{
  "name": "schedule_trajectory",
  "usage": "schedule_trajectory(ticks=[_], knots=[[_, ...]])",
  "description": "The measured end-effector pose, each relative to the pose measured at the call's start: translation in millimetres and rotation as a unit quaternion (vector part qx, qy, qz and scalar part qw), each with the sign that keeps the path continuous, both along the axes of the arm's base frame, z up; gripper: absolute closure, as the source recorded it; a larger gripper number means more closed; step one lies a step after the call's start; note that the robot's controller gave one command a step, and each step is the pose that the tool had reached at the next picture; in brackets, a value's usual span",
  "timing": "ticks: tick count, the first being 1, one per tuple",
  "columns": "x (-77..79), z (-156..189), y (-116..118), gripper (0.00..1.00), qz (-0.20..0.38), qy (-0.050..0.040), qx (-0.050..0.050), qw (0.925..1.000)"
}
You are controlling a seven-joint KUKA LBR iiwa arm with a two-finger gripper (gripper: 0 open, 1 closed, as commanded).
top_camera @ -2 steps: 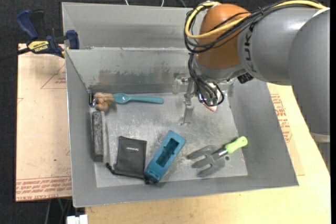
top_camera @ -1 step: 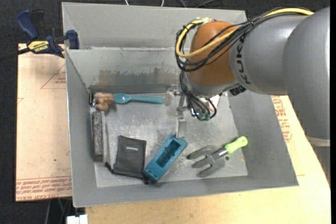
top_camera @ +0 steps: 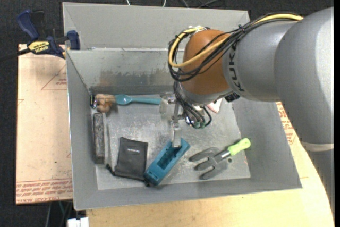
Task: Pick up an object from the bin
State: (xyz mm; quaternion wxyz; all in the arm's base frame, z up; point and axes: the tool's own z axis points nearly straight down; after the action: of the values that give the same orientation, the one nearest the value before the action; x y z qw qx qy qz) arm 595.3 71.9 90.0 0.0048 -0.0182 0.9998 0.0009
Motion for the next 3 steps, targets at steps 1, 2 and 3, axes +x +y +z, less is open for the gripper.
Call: schedule_trajectory(ticks=[1, 2, 3], knots=[[-16.1, 5, 8, 0.0, 0.007, -0.0088, 0.002, 0.9999], [-39.1, -2, 47, 0.0, -0.027, -0.0058, 0.003, 0.9996], [-56.0, 8, 65, 0.0, -0.024, -0.01, 0.003, 0.9997]])
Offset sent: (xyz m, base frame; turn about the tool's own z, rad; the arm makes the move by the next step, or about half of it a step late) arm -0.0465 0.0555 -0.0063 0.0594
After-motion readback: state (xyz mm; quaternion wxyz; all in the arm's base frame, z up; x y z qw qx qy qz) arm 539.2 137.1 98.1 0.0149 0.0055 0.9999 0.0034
